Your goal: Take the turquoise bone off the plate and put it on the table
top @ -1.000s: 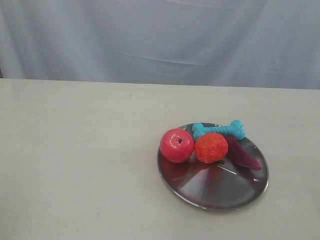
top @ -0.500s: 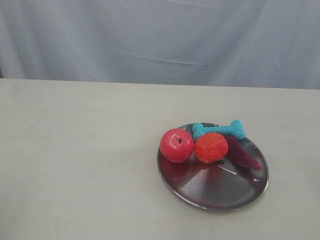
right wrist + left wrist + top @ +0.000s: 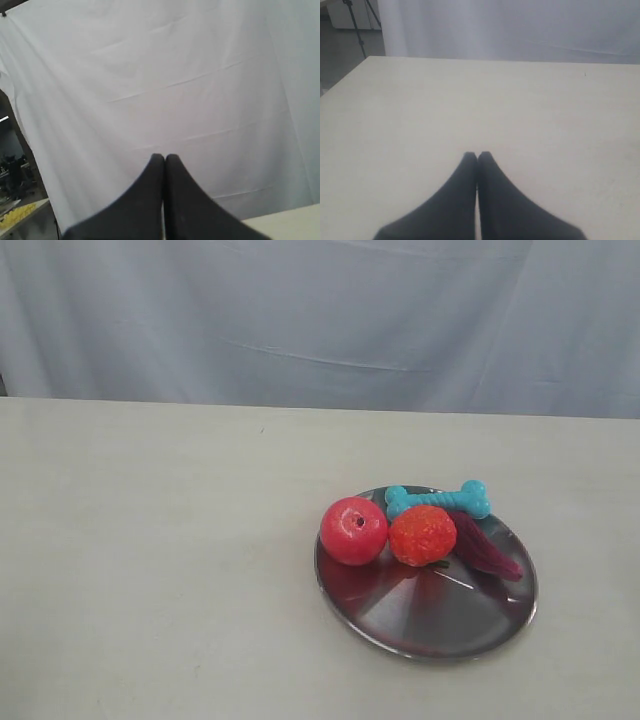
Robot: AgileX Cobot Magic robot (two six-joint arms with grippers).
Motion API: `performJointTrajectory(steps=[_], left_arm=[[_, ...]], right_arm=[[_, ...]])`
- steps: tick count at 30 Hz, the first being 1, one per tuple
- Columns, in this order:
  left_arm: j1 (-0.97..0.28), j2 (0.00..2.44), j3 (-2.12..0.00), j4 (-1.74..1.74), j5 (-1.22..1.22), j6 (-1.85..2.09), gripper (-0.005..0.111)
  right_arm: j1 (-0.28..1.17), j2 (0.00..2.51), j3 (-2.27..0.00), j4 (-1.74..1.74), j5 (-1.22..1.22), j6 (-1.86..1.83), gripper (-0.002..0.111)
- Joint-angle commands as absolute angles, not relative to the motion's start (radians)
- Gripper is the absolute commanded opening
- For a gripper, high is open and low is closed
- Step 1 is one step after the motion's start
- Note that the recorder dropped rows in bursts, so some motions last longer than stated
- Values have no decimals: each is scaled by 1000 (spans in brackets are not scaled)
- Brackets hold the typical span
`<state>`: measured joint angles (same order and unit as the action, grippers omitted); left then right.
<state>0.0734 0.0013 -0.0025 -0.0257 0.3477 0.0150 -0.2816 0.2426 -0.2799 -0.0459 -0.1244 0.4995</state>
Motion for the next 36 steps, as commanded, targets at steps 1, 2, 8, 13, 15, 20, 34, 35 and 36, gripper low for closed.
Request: performJointTrajectory(steps=[1, 2, 8, 13, 15, 20, 34, 35, 36], left_arm=[[78, 0, 0, -30, 342, 11, 0], [78, 0, 0, -30, 342, 11, 0], [78, 0, 0, -30, 342, 11, 0], [78, 0, 0, -26, 342, 11, 0], [78, 0, 0, -26, 342, 11, 0], [78, 0, 0, -26, 342, 11, 0], [78, 0, 0, -26, 342, 11, 0], [78, 0, 0, -26, 342, 11, 0], [78, 0, 0, -26, 342, 11, 0]], right_arm=[[-225, 517, -482, -112, -89, 500, 0], [-203, 563, -515, -137, -89, 500, 0], [-124, 888, -821, -268, 142, 454, 0], [-126, 1116, -1084, -267, 454, 173, -1], [-126, 1190, -1181, -257, 538, 69, -1], [-126, 1399, -1398, -207, 753, -167, -1], [-241, 1915, -1715, 68, 992, -469, -1], [-241, 1941, -1723, 76, 1004, -499, -1], [-241, 1959, -1729, 82, 1013, -535, 0]])
